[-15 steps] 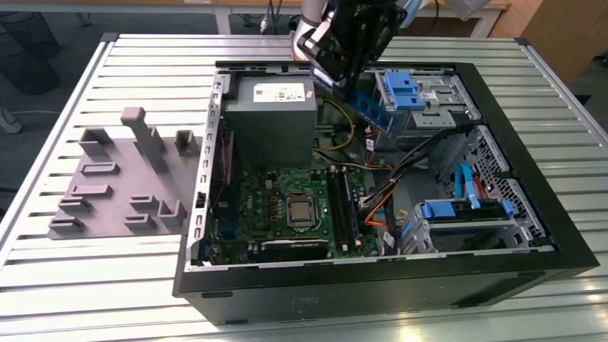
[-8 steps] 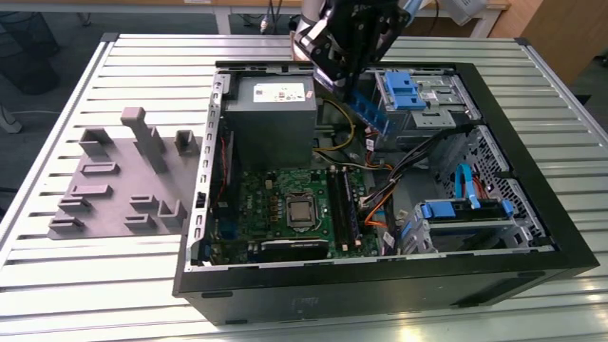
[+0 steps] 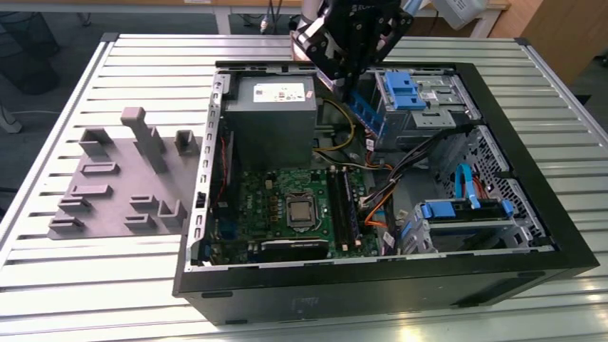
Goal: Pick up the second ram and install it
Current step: 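Insert the second ram into the second slot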
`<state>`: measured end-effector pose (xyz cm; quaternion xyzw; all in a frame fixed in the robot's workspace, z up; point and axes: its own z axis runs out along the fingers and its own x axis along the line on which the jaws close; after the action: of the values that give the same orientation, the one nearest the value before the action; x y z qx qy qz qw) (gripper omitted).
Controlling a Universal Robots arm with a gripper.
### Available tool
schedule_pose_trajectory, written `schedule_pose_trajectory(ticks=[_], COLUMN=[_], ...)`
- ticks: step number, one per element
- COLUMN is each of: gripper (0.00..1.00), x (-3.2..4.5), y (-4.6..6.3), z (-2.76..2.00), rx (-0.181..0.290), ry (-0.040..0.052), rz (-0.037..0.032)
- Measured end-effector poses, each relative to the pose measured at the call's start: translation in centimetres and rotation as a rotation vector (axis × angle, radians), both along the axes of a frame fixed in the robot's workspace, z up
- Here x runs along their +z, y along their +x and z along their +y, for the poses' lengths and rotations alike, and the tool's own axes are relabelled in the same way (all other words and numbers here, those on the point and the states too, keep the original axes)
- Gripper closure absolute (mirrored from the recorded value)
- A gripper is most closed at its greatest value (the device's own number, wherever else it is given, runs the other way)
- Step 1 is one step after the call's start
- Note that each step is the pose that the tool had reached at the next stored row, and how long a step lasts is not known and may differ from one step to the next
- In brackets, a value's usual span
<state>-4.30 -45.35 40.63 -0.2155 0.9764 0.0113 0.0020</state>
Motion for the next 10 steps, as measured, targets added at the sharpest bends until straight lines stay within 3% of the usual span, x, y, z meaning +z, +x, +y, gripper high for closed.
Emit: schedule_pose_trajectory(ticks=[10], gripper=[0.86], x=[0.0], y=[0.0], z=[0.0], rx=[-0.003], ry=[0.0], rz=[0.0])
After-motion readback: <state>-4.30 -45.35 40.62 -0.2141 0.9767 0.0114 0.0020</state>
